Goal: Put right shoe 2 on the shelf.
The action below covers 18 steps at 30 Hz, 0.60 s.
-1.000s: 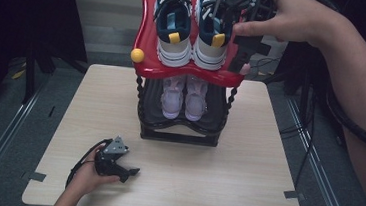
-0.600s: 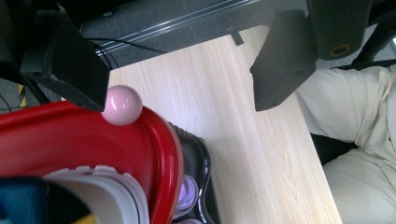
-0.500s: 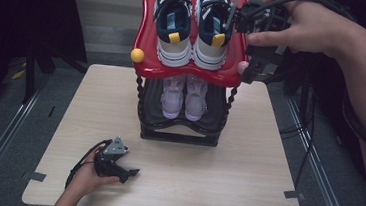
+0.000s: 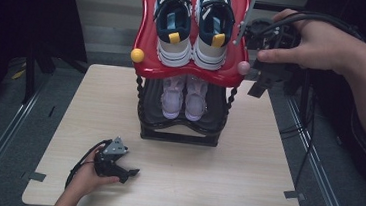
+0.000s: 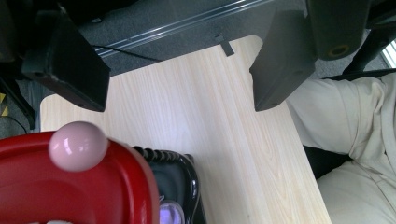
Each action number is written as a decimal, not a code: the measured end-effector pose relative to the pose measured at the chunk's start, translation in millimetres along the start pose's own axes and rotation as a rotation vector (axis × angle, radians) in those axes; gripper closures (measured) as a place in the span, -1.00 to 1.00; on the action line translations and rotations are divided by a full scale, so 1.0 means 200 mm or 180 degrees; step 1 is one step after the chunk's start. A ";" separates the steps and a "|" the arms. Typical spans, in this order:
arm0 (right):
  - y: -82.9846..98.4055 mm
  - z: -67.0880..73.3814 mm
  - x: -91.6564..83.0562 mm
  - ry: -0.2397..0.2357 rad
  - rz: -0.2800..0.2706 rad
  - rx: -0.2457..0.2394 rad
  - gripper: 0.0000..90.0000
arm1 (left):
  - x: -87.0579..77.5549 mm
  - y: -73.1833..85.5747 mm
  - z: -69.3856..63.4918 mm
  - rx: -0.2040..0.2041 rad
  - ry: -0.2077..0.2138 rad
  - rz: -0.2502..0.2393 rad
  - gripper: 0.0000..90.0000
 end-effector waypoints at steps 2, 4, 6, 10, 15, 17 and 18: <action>0.01 0.01 0.02 -0.0012 0.0017 0.0003 -0.58 | 0.00 0.00 0.00 0.0001 0.0002 0.0000 -0.83; 0.02 0.02 0.04 -0.0027 0.0026 0.0004 -0.58 | 0.00 0.00 0.00 0.0001 0.0003 -0.0002 -0.83; 0.04 0.02 0.06 -0.0038 0.0026 -0.0002 -0.58 | 0.00 0.00 0.00 0.0001 0.0001 0.0002 -0.83; 0.07 0.04 0.11 -0.0040 0.0056 -0.0005 -0.58 | 0.00 0.00 0.00 0.0001 0.0002 0.0001 -0.83; 0.10 0.07 0.16 -0.0047 0.0104 -0.0025 -0.58 | 0.00 0.00 0.00 0.0000 0.0000 0.0004 -0.83; 0.10 0.08 0.18 -0.0044 0.0097 -0.0045 -0.58 | 0.00 0.00 0.00 0.0002 0.0002 0.0000 -0.83; 0.11 0.09 0.19 -0.0041 0.0093 -0.0048 -0.58 | 0.00 0.00 0.00 0.0003 0.0001 0.0001 -0.83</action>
Point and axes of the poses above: each handheld gripper's, and its own axes: x roughly forward along the jaws, y roughly out of its underside, z roughly to its left, the point moved 1 cm from there along x, roughly forward along the jaws, and after that the axes turned 11 degrees about z, right-handed, at the moved point
